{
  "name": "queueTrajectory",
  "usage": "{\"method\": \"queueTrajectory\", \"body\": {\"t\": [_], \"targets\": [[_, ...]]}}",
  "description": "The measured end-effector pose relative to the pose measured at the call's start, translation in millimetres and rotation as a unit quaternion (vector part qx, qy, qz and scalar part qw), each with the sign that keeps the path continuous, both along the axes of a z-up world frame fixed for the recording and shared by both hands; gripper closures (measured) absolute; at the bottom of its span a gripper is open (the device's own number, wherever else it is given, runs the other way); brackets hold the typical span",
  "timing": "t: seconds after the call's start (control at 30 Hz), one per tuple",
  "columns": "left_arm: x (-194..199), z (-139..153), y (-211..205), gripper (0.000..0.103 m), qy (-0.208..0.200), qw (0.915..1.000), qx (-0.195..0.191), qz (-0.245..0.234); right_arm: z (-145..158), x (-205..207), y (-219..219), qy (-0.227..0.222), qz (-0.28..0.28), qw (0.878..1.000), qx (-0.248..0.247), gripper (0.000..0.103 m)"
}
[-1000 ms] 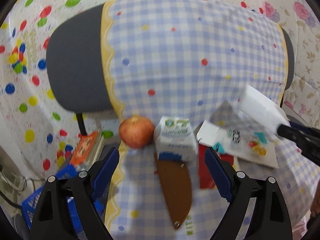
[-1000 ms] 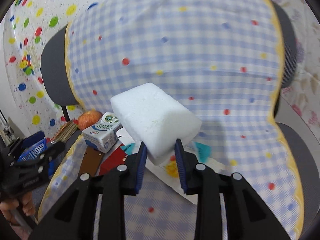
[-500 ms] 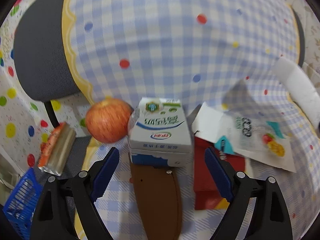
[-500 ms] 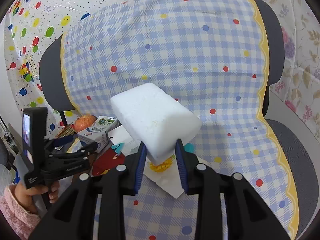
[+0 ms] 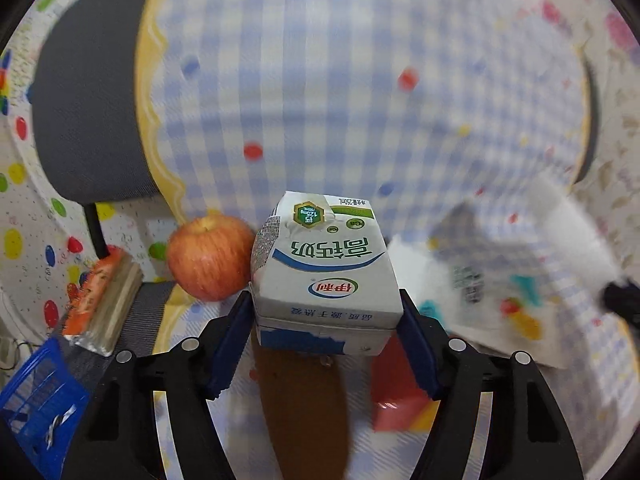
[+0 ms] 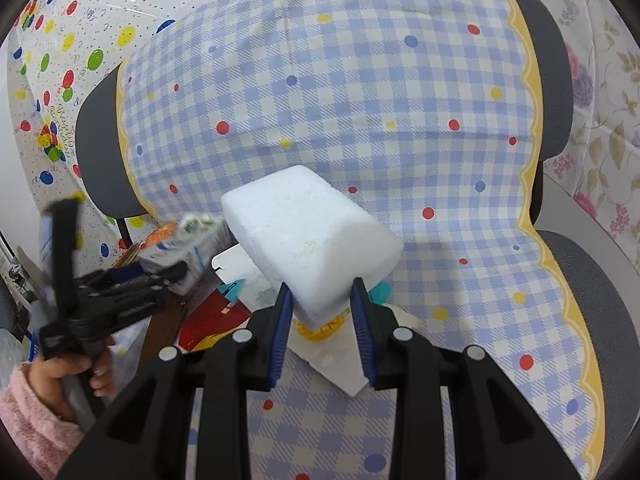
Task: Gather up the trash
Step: 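Grasp the white milk carton with the left gripper while the right gripper holds the foam, then carry the carton and foam block over the trash bin and open both grippers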
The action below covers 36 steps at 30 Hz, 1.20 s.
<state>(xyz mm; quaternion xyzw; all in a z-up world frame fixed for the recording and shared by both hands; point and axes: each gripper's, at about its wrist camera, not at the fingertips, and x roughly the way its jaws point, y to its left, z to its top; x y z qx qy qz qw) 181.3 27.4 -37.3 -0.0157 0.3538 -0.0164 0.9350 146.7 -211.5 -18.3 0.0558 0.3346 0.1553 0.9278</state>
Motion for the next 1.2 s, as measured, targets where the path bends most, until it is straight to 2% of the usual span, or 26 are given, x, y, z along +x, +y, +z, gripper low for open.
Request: {"method": "queueTrajectory", "body": {"t": [0.2,0.33,0.7,1.03,1.2], "targets": [[-68.4,41.1,-12.2,0.033,-0.048,0.9986,-0.012,-0.016,11.8,-31.6,-6.8,-0.006,-0.006,1.000,0.005,0.073],[-110.4,50.9,-19.4,0.033,-0.060,0.9979,-0.016,-0.020,16.3,-60.0,-13.1,-0.004,-0.012,1.000,0.002,0.073],[-199.0,38.1,-47.5,0.033,-0.058,0.9972,-0.025,-0.041,19.4,-148.6,-43.8,-0.010,-0.037,0.999,-0.020,0.073],[-253.8,34.9,-106.2,0.033,-0.068,0.9907,-0.003,-0.117,10.3,-221.5,-82.3,-0.007,-0.076,0.997,-0.033,0.073],[-275.4,44.4,-131.2,0.033,-0.085,0.9838,-0.024,-0.156,12.0,-256.1,-108.9,-0.012,-0.112,0.992,-0.054,0.072]]}}
